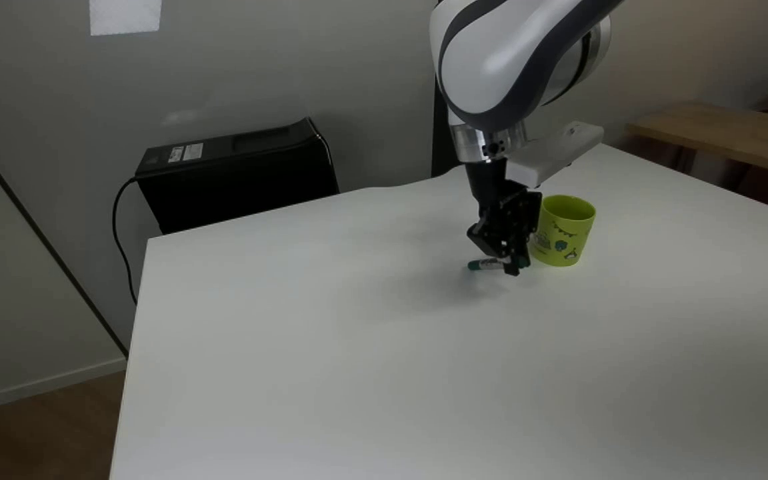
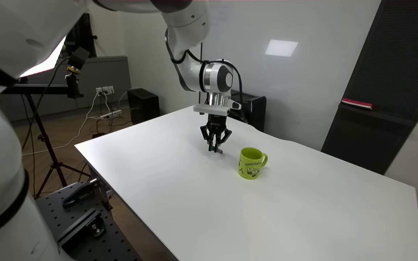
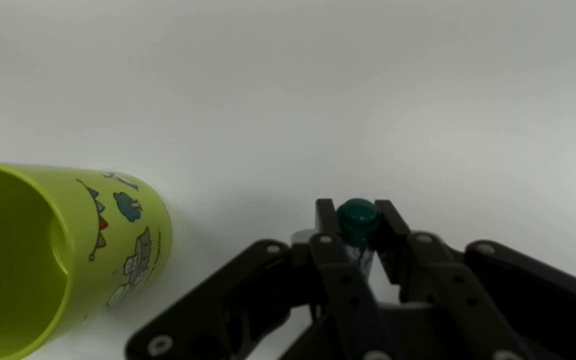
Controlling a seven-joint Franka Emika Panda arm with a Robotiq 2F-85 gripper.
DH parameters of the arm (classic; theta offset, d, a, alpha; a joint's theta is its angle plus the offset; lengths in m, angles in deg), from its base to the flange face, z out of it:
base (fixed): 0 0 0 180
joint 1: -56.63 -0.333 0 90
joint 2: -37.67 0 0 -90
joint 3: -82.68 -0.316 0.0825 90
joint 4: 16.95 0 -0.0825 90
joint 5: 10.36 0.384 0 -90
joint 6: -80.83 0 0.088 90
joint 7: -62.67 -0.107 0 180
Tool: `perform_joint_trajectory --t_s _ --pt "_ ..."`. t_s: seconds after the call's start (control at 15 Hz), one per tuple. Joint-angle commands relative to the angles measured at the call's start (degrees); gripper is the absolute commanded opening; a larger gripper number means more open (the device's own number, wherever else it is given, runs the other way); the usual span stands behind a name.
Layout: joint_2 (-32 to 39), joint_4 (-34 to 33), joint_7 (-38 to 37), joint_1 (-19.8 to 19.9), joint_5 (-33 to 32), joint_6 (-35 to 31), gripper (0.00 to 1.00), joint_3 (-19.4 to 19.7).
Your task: Take the marker from the cup and put it on the table
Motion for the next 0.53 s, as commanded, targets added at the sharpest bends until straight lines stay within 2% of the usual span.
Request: perform_joint_trajectory --t_s 0.0,0.47 --pt "-0.3 0.1 -0.7 0.6 0.3 -2.7 0.06 -0.6" --pt "-0.2 0.5 -1.0 0.6 0.9 -6.3 0.06 -0.7"
